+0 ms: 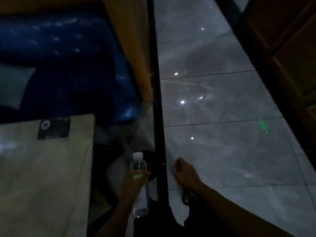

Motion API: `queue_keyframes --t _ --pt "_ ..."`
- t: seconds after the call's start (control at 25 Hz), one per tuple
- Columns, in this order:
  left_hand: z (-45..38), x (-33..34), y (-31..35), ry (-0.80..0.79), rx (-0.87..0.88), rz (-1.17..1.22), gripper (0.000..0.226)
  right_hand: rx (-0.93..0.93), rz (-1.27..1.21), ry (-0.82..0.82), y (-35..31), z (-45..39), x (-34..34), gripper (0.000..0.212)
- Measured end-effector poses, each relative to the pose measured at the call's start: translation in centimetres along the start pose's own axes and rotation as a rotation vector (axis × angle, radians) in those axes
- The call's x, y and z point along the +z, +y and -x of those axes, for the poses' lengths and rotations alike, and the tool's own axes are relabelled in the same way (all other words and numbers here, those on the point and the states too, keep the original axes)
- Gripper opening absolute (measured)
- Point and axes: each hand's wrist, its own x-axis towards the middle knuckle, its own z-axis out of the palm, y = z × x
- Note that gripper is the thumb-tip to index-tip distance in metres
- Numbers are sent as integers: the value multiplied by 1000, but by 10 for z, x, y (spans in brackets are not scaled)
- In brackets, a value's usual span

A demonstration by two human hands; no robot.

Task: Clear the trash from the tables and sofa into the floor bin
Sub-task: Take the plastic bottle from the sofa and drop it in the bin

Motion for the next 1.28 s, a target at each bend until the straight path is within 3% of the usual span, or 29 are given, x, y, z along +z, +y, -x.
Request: queue_keyframes --t 0.2,0.36,0.56,0.72,0.76,0.84,0.92,1.0,1.12,1.28 --pt "-41 -11 -34 142 -112 114 21 10 70 -47 20 -47 22 26" --pt "-111 -17 -92 116 -289 81 47 58 71 -63 45 -92 65 32" --pt "-210 -9 -175 81 -377 59 69 180 90 -75 100 -174 159 37" --pt "-277 6 -224 21 -405 124 91 149 124 -62 141 -246 217 20" --pt "-292 11 -234 1 -405 123 89 191 103 -38 150 -265 227 14" --pt "-313 23 -246 -44 -413 95 76 303 101 -12 166 -300 242 26" --pt "-327 35 -255 -72 -455 127 60 354 218 -92 179 -323 250 41" --pt "-342 47 -262 -66 -479 178 48 291 372 -214 189 -336 257 41" --pt "-373 65 -270 -95 -470 121 53 189 477 -325 201 -349 268 30" --pt "-408 77 -282 -104 -429 87 66 101 511 -270 206 -354 275 26"
